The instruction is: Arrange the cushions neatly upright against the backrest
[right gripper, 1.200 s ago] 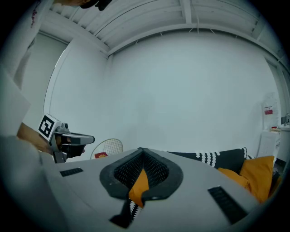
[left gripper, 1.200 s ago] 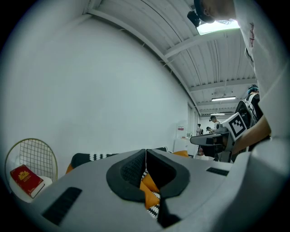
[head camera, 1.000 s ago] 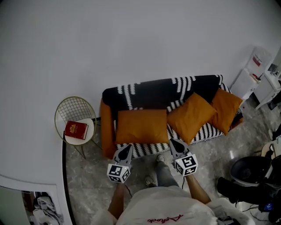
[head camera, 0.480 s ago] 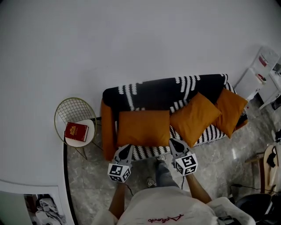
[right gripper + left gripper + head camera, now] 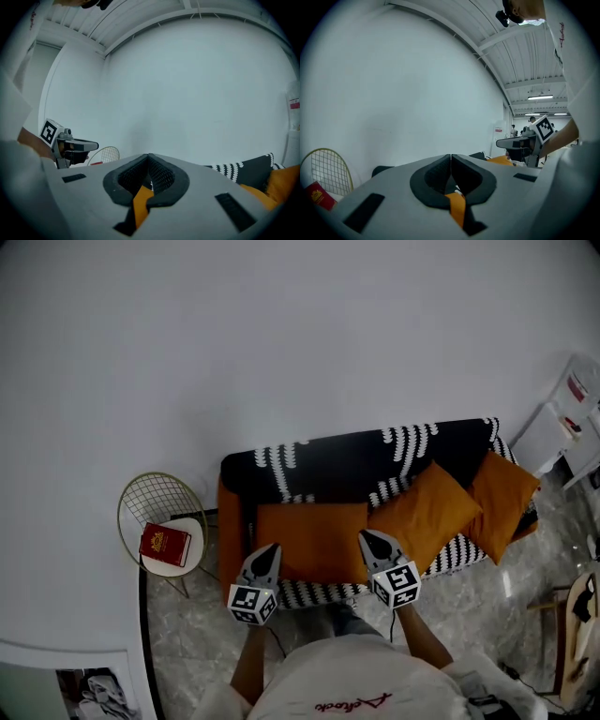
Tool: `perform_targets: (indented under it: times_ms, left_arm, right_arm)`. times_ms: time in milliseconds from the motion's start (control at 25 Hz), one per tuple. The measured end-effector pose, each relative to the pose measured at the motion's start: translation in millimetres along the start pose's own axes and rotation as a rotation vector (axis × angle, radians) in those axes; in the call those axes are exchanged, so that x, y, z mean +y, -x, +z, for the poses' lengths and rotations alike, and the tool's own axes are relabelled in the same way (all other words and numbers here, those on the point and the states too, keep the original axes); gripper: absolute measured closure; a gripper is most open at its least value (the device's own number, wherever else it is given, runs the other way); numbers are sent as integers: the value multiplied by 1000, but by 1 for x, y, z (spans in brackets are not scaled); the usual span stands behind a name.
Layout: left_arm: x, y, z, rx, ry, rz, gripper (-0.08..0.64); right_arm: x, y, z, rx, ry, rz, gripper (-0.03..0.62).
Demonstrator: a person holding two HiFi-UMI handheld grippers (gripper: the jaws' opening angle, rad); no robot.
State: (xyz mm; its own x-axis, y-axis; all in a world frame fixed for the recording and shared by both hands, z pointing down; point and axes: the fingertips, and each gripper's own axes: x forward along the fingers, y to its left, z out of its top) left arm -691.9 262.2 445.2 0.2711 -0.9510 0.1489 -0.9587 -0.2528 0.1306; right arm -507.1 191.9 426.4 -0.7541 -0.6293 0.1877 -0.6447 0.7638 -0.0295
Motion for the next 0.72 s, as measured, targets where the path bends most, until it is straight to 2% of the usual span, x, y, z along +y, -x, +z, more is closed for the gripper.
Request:
perform_targets:
  times_ms: [240,480,720]
  left_arm:
    - [22,-55,21,-2,2,36,529]
    - [47,-102,21,33,46,84,529]
    - [58,-135,6,84,53,115,529]
  right_arm:
    - [-46,-53,19,-12,0,46,566]
    - [-81,-95,16,16,-18,91,566]
    - [-113,-122,-14,79,-57,123,566]
